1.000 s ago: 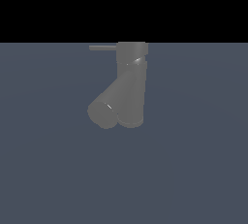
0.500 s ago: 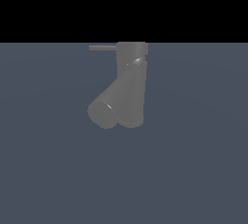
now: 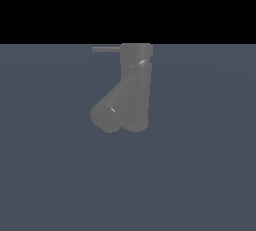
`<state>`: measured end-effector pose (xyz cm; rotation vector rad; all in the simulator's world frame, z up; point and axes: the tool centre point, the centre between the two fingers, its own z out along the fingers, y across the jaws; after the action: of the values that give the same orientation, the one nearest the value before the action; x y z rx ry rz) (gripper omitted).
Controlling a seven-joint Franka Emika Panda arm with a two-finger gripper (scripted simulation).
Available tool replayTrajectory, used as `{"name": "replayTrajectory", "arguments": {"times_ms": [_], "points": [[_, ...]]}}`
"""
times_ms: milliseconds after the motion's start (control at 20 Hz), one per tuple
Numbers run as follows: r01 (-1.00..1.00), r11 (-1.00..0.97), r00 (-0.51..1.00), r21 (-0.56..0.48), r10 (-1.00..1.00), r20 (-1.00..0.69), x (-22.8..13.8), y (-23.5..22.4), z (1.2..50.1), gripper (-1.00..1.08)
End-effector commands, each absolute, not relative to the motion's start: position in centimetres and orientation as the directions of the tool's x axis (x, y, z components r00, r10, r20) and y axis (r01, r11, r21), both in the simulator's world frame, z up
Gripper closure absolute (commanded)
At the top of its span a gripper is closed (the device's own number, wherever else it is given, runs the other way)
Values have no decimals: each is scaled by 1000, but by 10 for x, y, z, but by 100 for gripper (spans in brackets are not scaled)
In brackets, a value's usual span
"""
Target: Turn on the faucet by rotating a designated handle.
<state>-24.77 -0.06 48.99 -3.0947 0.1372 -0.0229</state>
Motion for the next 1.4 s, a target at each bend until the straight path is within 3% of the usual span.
{"name": "replayTrajectory", "arguments": {"times_ms": [0,650,1350], "points": [[-113,-992,993,-49,-114,10,-242,0,489,108],[-353,-932,935,-84,-353,-22,-188,6,480,108],[-647,-758,763,-86,-642,-75,-116,18,454,108]]}}
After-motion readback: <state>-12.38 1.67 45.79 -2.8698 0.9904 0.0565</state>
